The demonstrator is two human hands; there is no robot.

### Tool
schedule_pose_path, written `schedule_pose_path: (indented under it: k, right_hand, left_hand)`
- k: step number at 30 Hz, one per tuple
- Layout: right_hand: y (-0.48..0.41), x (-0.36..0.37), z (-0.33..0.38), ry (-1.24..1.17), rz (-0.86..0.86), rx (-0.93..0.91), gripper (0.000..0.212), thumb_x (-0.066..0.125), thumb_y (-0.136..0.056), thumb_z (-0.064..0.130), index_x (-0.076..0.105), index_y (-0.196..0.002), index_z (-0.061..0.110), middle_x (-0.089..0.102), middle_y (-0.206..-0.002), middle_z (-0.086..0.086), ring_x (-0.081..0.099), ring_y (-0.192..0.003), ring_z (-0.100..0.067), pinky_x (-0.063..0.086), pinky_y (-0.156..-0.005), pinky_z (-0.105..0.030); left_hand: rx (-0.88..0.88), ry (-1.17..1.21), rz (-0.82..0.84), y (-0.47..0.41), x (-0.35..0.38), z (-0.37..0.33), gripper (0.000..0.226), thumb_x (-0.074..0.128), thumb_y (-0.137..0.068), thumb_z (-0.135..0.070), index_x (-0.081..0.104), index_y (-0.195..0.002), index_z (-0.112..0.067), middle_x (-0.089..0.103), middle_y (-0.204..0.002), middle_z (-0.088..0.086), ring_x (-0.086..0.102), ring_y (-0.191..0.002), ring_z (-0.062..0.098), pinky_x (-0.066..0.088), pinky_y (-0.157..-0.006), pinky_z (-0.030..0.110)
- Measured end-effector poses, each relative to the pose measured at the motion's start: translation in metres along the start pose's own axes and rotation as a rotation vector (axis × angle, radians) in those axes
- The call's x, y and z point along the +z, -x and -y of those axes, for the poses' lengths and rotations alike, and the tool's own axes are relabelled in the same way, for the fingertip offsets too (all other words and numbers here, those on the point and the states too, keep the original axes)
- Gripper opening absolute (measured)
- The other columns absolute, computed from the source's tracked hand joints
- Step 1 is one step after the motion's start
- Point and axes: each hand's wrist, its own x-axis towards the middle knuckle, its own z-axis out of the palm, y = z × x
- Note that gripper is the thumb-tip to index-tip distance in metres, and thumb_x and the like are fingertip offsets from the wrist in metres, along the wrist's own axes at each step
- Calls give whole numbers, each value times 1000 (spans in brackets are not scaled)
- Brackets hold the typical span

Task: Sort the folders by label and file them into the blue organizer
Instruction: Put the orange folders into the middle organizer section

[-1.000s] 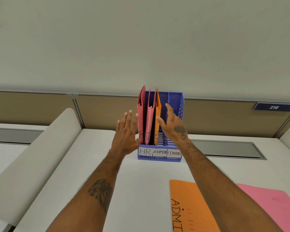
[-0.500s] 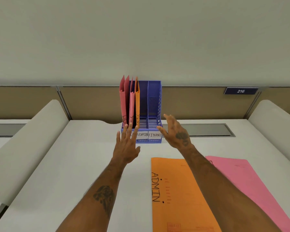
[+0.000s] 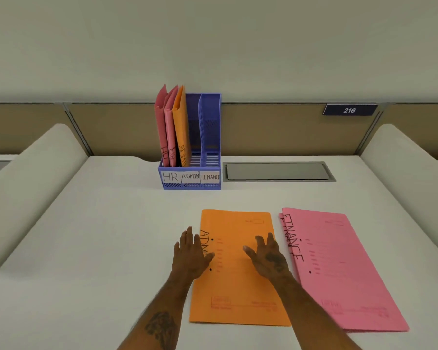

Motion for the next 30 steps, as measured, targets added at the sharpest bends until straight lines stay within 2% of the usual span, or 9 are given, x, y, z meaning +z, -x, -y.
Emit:
schedule_pose_path:
  k: [3,7,12,16,20,24,28,30]
  right_hand:
    - [7,13,-10,-25,23,99,75,26,-95,66,17,-153,19,0,-161,-18,10,-147,-34,34,-110,-48]
    - [8,19,-14,-50,1,185,75,25,-95,66,22,-150,16,8,-159,-22,15,-145,-37,35,-109,-48]
    - [4,20,-10,-132,-69,223,72,29,-93,67,33,-144,15,25,-154,-19,25,-139,-34,38,-107,-47]
    - [4,21,-4,-210,-75,247,70,31,-94,64,33,-145,16,28,-152,-16,27,-136,-33,38,-106,-46]
    - [0,16,-2,-307,-75,262,68,32,-94,64,35,-144,17,32,-148,-13,29,-133,-32,39,-104,-46]
    - [-5,12,-2,-343,-66,270,70,33,-93,65,35,-144,17,35,-145,-15,32,-132,-33,40,-102,-47]
    - [-13,-3,7,-416,-7,290,74,36,-92,68,33,-145,17,34,-147,-16,34,-133,-35,41,-102,-49]
    - [-20,-23,23,-442,4,248,75,38,-91,68,34,-145,16,34,-148,-16,36,-133,-35,41,-103,-47]
  left_hand:
    - [-126,51,33,8,13,-10,86,42,-93,-66,26,-151,-5,11,-162,15,11,-148,32,24,-116,47]
    - [-245,120,65,10,23,-18,75,44,-89,-70,46,-134,-9,37,-140,11,32,-132,29,38,-104,46]
    - [-314,214,87,5,26,-30,74,48,-88,-68,47,-132,-9,38,-136,11,35,-130,30,41,-101,47]
    - [-344,319,103,0,22,-28,74,55,-87,-65,46,-134,-7,40,-136,13,37,-131,31,42,-101,46]
    - [-267,475,116,-4,17,-30,63,65,-86,-56,55,-128,-10,58,-128,10,58,-115,28,51,-97,45]
    - [-288,744,95,0,6,-28,71,76,-83,-43,42,-136,-10,62,-131,11,64,-112,29,53,-95,42]
    - [-234,882,39,-1,-12,-35,69,76,-84,-38,37,-138,-16,62,-132,13,67,-109,31,53,-96,51]
    - [-196,897,-11,-2,-25,-43,65,73,-87,-36,37,-139,-19,62,-133,11,67,-109,30,54,-96,51]
